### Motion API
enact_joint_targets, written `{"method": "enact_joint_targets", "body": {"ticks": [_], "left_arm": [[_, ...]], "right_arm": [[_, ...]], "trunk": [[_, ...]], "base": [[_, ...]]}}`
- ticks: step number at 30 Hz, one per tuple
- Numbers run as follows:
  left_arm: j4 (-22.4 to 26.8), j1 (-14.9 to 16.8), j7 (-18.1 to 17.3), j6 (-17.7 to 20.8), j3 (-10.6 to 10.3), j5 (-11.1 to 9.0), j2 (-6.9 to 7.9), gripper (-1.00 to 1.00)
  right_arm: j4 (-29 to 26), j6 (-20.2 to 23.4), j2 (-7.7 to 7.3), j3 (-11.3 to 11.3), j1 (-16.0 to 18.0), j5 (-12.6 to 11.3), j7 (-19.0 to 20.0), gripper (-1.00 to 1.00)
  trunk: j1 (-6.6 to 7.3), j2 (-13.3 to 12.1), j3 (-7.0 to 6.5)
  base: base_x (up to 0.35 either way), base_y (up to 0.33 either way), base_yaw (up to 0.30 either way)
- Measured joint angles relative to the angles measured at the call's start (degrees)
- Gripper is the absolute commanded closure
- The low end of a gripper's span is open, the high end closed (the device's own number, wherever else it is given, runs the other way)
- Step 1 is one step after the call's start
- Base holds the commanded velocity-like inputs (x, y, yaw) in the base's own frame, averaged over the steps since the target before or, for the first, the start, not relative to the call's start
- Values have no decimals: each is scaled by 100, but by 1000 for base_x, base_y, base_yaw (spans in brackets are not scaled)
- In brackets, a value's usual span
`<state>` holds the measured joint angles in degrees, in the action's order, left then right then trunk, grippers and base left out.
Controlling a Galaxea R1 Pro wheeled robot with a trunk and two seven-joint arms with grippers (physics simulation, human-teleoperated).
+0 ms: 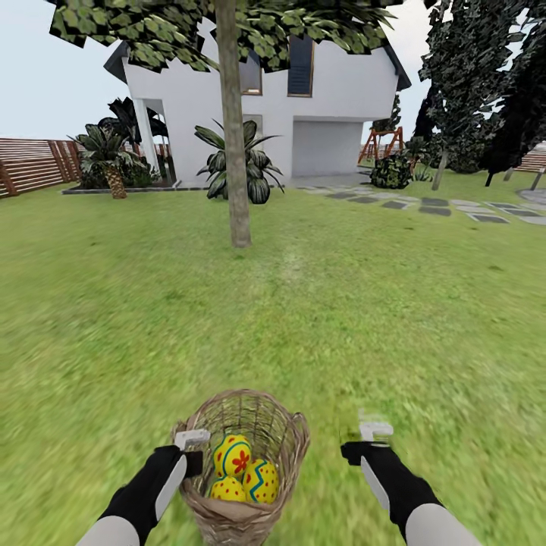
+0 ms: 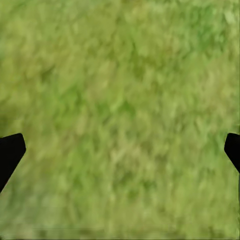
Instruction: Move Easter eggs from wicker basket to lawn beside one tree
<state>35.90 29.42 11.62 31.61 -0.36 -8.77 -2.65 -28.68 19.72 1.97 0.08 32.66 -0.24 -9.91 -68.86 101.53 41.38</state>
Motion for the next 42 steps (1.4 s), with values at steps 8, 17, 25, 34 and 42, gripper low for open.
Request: {"method": "enact_joint_targets", "body": {"ticks": [8, 17, 25, 34, 42], "left_arm": [[-68, -4, -13, -125, 175, 31, 105, 100], [-75, -4, -15, -130, 211, 5, 120, 100], [-76, -1, -12, -129, 205, 11, 120, 100], [-85, -7, -11, -127, 204, 15, 117, 100], [-86, -7, -11, -127, 205, 19, 112, 100]], "right_arm": [[2996, -2610, -179, 11, -751, 52, -1, -100], [3025, -2612, -133, 14, -870, -19, -4, -100], [3035, -2599, -129, 8, -1031, -32, -13, -100], [3091, -2540, -137, 5, -1262, -27, -5, -100], [3084, -2609, -144, 16, -1988, 27, 6, -100]], "trunk": [[176, -321, -143], [374, -682, -305], [550, -1003, -449], [747, -1364, -610], [923, -1685, -752]], "base": [[0, 0, 0], [0, 0, 204], [0, 0, 291], [0, 0, 294], [0, 0, 218]]}}
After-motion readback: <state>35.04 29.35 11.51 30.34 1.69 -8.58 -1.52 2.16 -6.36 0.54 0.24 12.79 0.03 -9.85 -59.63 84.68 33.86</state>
